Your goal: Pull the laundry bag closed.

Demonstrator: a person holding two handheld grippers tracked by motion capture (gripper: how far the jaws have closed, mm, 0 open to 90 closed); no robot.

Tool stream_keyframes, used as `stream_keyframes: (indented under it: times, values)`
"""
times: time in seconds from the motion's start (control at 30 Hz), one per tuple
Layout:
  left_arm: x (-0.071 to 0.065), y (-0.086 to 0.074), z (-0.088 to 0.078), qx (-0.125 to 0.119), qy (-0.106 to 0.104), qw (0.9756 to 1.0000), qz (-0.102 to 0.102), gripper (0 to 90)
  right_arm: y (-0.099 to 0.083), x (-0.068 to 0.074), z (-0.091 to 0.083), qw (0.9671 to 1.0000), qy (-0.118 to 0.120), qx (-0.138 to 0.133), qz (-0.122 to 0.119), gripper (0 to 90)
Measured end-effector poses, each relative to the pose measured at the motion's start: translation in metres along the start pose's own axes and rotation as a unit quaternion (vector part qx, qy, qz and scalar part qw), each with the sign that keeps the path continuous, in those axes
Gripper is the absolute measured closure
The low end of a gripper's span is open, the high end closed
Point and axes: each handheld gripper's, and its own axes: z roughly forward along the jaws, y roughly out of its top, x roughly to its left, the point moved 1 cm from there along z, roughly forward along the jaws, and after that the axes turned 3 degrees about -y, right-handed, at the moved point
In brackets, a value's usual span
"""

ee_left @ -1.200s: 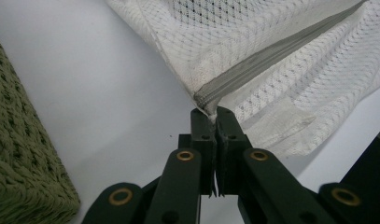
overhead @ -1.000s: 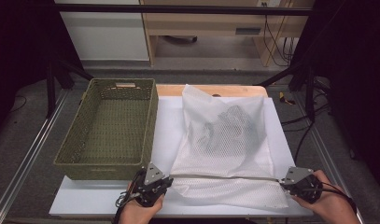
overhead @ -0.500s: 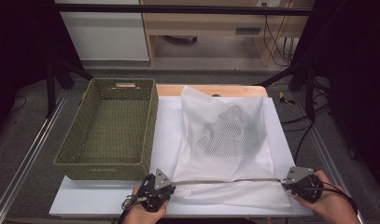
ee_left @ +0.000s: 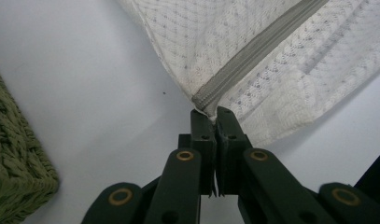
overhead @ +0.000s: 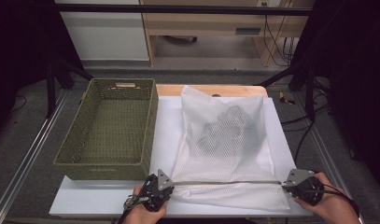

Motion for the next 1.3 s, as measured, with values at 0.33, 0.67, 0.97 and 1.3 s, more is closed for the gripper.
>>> stream_keyframes:
  times: [0.33,0.67,0.97,1.3]
  values:
    - [0.003,0.000,-0.003,-0.013,0.000,0.9999,0.005,83.6,-0.001,0.001,-0.003,0.9997,0.001,-0.014,0.022,80.7]
    - [-0.001,0.008,-0.026,-0.097,0.024,0.9947,0.021,57.8,0.007,-0.007,-0.021,0.9859,-0.025,-0.120,0.114,42.9]
    - [0.006,0.032,-0.020,-0.135,0.023,0.9901,0.031,44.7,0.025,-0.020,0.003,0.9672,-0.044,-0.161,0.192,27.8]
    - [0.006,0.060,0.001,-0.167,0.003,0.9849,0.045,32.3,0.042,-0.029,0.014,0.9523,-0.058,-0.193,0.229,11.8]
